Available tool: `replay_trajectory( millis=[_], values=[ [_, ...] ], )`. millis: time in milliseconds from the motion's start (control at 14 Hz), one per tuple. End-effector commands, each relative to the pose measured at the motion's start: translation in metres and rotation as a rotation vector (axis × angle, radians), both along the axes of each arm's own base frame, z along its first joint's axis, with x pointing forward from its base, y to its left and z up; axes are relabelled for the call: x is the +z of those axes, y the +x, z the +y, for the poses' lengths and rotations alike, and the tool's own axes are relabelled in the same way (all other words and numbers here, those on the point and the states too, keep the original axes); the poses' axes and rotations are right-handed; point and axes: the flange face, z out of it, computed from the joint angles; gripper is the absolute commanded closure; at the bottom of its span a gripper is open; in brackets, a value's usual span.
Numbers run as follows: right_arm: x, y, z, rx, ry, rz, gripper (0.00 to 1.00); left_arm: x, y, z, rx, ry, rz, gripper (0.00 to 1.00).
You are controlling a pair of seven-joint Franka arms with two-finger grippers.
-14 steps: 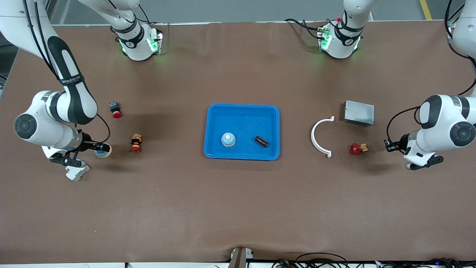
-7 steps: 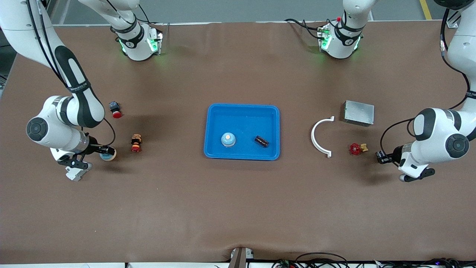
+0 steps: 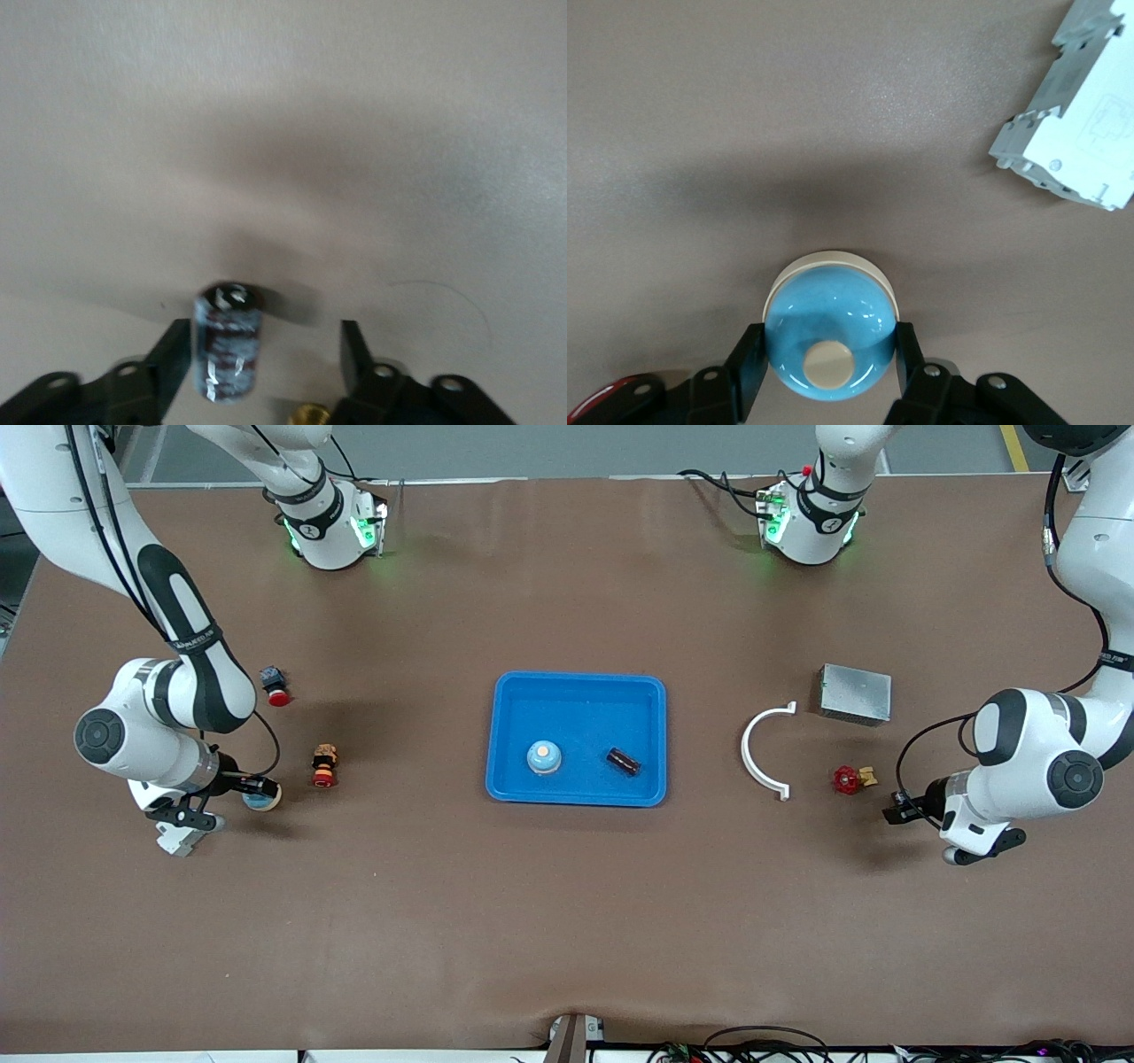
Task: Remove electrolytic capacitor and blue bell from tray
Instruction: 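Lower the capacitor near the valve while the right gripper sets the bell down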
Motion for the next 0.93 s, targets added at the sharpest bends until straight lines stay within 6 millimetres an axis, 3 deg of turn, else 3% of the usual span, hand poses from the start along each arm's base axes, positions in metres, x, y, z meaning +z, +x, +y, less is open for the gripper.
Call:
replay_trajectory(
  millis=[0,143,214,286,429,500,571,857],
  values=[
    [-0.003,0.001,-0.006,-0.014,0.006,-0.012,0.52,0.024,0.004,-0.019,0.04,0.014,0.016,0.0],
    [-0.005,0.001,-0.006,-0.016,0.006,-0.016,0.52,0.044,0.002,-0.045,0.094,0.019,0.035,0.0],
    [-0.006,0.002,-0.006,-0.016,0.006,-0.018,0.3,0.052,0.002,-0.06,0.146,0.022,0.039,0.0],
    [-0.006,0.002,-0.006,-0.017,0.005,-0.022,0.0,0.061,0.002,-0.08,0.194,0.018,0.04,0.0],
    [-0.006,0.002,-0.005,-0.016,0.005,-0.021,0.0,0.079,-0.001,-0.122,0.292,0.016,0.051,0.0],
    [-0.005,0.002,-0.005,-0.015,0.004,-0.021,0.0,0.088,-0.003,-0.146,0.328,0.009,0.045,0.08],
    [-0.005,0.002,-0.005,-0.014,0.005,-0.021,0.0,0.09,-0.005,-0.171,0.339,0.011,0.048,0.39],
    [-0.003,0.004,-0.002,-0.005,0.004,-0.021,0.0,0.09,-0.022,-0.264,0.399,0.038,0.036,0.4]
  ],
)
